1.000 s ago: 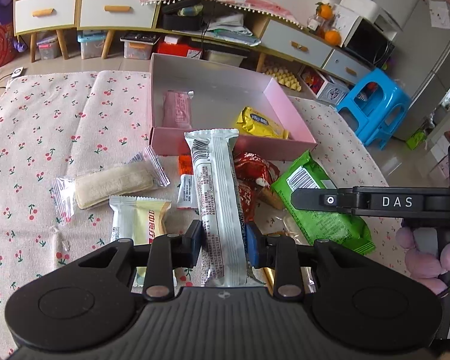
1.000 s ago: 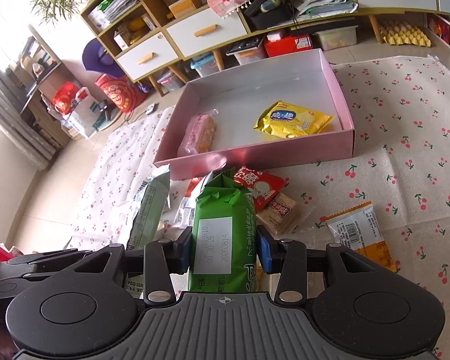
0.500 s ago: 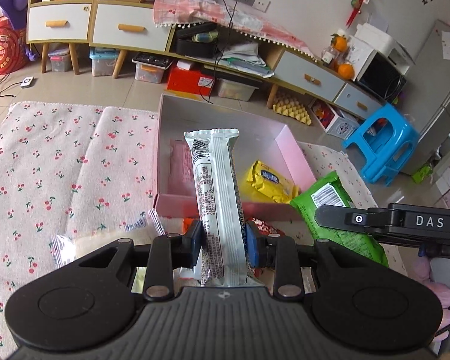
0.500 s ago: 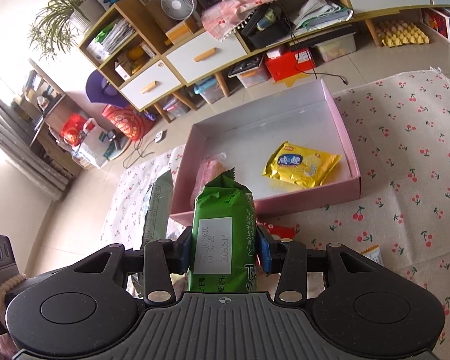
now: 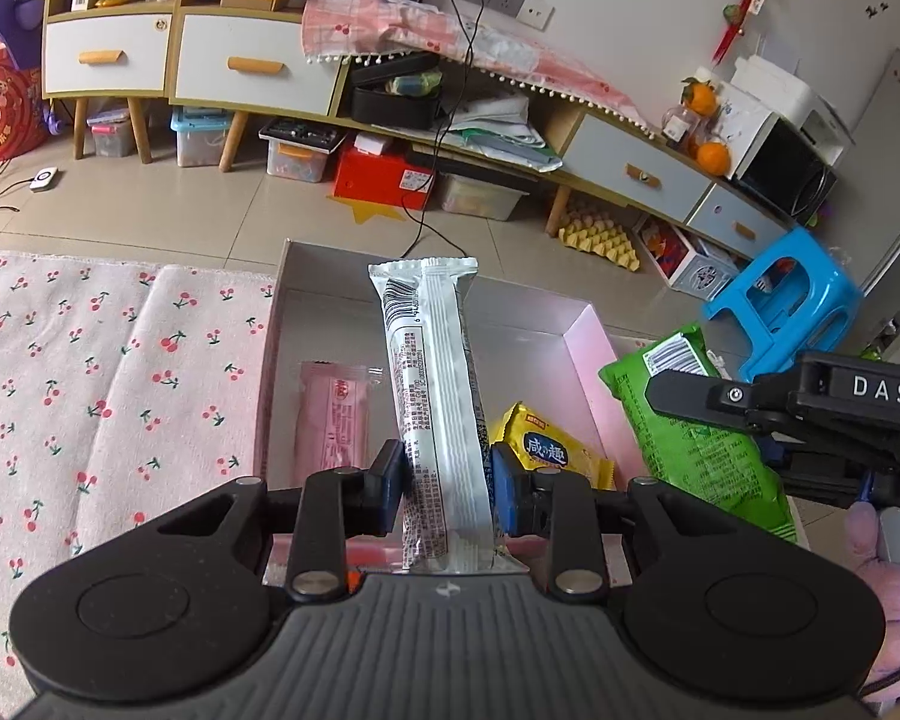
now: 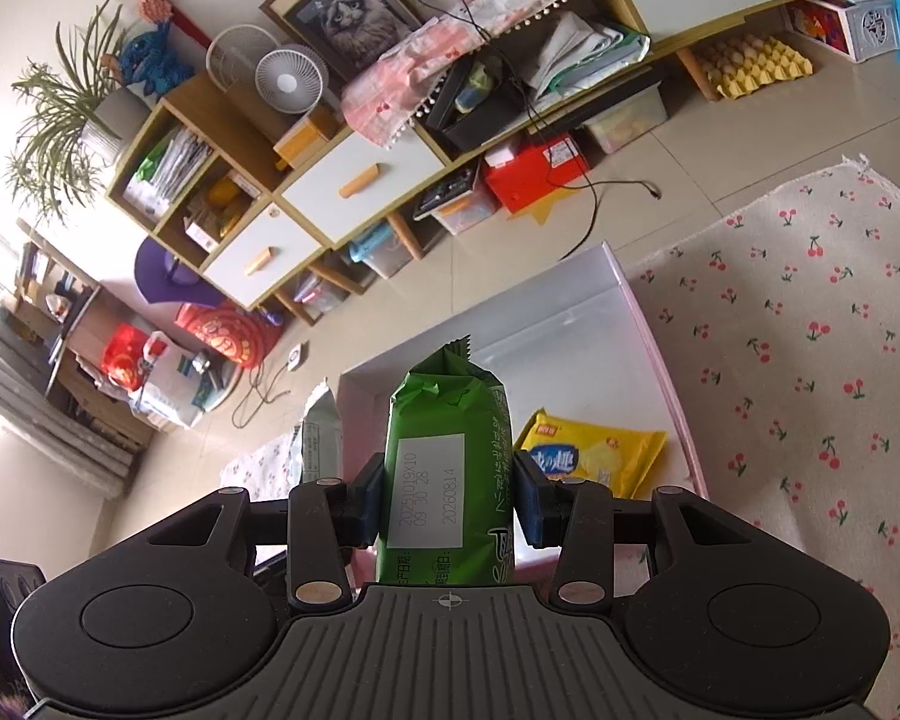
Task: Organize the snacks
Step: 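Carry white stick bar into pink box and open left tool, then lower green biscuit pack into pink box and open right tool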
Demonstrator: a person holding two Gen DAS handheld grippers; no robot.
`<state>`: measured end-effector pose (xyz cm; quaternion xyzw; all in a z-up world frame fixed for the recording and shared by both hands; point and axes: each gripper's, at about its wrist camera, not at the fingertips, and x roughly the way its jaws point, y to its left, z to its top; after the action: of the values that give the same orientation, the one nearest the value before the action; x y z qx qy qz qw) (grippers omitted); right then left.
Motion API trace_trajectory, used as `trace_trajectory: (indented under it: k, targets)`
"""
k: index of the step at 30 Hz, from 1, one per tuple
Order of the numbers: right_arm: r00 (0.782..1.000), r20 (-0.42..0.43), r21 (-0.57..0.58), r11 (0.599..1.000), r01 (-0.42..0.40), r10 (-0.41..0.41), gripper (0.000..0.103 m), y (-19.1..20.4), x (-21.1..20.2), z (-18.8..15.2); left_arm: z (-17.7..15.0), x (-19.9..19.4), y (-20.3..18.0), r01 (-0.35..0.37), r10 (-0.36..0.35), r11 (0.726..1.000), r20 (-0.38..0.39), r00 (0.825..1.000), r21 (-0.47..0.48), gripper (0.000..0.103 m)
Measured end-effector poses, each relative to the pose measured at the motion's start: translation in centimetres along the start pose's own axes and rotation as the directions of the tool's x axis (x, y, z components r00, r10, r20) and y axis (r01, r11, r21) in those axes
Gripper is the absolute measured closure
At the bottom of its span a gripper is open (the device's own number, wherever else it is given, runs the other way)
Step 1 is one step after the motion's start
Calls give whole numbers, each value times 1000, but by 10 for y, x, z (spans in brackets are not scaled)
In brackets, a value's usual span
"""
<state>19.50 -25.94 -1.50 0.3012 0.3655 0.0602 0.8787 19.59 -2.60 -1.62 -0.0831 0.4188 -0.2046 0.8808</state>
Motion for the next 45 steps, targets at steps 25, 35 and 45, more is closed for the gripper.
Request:
trace_trajectory:
  k: [25,35,45]
  targets:
    - [981,29,-125,973,195,-193,62,-33,95,35,2,49,7,-51,52,999,-34,998,17,74]
    - [985,48,-136,976,170,-164,32,-26,87,35,3,44,-4,-65,65,997,9,998,43,43]
    - [981,78,-168,967,189,-178,23,-17,60,35,6,29,-18,-53,51,995,27,998,81,17]
